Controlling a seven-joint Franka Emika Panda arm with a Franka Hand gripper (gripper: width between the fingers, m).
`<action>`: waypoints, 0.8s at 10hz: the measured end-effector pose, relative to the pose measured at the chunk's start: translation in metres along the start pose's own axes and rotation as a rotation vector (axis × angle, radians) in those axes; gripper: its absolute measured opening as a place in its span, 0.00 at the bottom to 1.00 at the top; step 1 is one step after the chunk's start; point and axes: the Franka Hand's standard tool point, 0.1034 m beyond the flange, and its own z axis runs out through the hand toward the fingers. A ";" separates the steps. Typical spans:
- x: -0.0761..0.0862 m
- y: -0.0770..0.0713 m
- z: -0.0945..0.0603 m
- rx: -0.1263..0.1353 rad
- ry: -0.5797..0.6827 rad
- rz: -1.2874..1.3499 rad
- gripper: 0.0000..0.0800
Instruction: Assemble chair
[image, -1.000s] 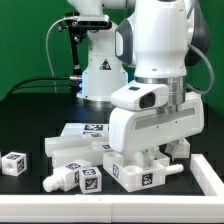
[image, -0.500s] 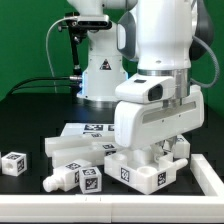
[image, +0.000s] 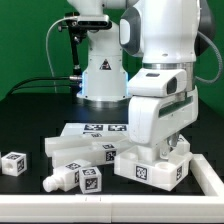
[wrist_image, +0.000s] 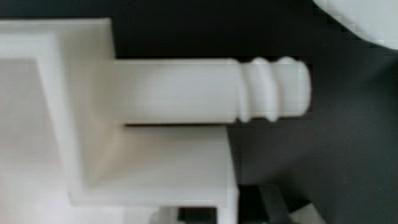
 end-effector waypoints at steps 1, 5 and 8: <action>-0.001 0.000 0.000 0.000 -0.001 -0.002 0.03; -0.001 0.011 0.002 -0.002 -0.012 -0.279 0.03; -0.001 0.012 0.002 -0.004 -0.016 -0.322 0.03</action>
Offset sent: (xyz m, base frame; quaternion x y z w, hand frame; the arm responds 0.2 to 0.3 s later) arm 0.0210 0.0030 -0.0024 0.0341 0.0073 -0.3013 0.9529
